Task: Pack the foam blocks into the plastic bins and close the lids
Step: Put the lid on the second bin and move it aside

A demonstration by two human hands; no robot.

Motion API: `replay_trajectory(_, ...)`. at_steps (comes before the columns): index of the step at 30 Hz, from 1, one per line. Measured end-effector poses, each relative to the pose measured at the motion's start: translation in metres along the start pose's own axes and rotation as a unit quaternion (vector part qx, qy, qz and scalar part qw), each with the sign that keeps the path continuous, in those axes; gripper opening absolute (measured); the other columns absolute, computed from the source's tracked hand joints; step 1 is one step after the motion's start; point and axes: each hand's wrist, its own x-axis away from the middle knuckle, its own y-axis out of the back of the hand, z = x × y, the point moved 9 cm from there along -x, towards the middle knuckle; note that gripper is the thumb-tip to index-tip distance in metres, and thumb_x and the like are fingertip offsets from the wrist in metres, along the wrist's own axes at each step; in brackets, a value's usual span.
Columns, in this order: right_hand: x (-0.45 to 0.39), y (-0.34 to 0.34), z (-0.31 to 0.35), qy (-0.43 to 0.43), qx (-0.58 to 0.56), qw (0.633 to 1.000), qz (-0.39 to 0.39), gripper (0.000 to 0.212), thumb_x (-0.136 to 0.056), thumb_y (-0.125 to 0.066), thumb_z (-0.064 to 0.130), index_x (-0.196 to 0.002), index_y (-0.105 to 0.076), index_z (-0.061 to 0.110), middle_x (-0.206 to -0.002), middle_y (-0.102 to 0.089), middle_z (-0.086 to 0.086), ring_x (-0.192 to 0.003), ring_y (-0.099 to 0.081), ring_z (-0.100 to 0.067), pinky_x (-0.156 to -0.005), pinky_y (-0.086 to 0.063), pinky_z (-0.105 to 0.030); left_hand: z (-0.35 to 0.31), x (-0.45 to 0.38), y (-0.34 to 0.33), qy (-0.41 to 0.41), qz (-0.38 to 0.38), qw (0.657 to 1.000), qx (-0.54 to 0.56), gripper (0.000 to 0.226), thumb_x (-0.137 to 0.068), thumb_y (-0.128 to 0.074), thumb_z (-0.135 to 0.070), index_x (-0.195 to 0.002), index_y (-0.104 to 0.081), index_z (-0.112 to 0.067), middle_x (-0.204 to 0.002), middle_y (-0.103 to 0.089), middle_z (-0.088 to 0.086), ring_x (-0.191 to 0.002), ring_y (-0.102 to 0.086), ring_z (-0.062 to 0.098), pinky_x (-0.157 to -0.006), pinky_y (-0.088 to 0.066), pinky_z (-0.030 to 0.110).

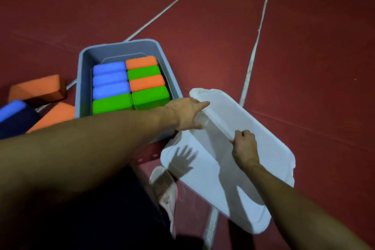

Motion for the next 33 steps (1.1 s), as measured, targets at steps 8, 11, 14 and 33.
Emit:
replay_trajectory(8, -0.042, 0.056, 0.064, -0.011, -0.085, 0.994, -0.065, 0.028, -0.099, -0.053, 0.022, -0.119, -0.056, 0.002, -0.114, -0.054, -0.018, -0.104, -0.047, -0.029, -0.09, -0.046, -0.037, 0.049, 0.002, 0.032, 0.009, -0.097, 0.994, -0.054, 0.08, -0.09, -0.06, -0.048, -0.155, -0.017, -0.034, -0.161, -0.024, 0.003, -0.144, -0.027, 0.031, -0.112, -0.032, 0.045)
replay_trajectory(11, -0.047, 0.068, 0.106, 0.05, -0.115, 0.988, -0.088, 0.03, -0.099, -0.053, 0.022, -0.124, -0.054, 0.005, -0.115, -0.053, -0.014, -0.105, -0.045, -0.026, -0.089, -0.045, -0.034, 0.073, 0.003, 0.053, 0.027, -0.105, 0.989, -0.105, 0.079, -0.089, -0.06, -0.051, -0.154, -0.019, -0.035, -0.162, -0.02, 0.002, -0.146, -0.02, 0.029, -0.114, -0.027, 0.048)
replay_trajectory(14, -0.053, 0.076, 0.15, 0.113, -0.131, 0.98, -0.1, 0.028, -0.098, -0.054, 0.021, -0.122, -0.054, 0.008, -0.113, -0.051, -0.012, -0.102, -0.044, -0.024, -0.085, -0.047, -0.034, 0.094, 0.002, 0.073, 0.036, -0.102, 0.983, -0.149, 0.072, -0.09, -0.058, -0.053, -0.152, -0.026, -0.038, -0.162, -0.022, -0.002, -0.149, -0.016, 0.026, -0.116, -0.016, 0.054)
replay_trajectory(33, -0.108, -0.007, 0.227, 0.304, -0.053, 0.935, 0.173, 0.076, -0.083, -0.023, 0.08, -0.152, -0.017, 0.047, -0.164, -0.007, 0.014, -0.151, 0.0, -0.017, -0.118, -0.004, -0.059, 0.341, 0.112, 0.032, 0.171, -0.104, 0.969, -0.144, 0.054, -0.078, -0.07, -0.009, -0.129, -0.058, -0.024, -0.135, -0.056, 0.001, -0.125, -0.051, 0.025, -0.111, -0.027, 0.051)
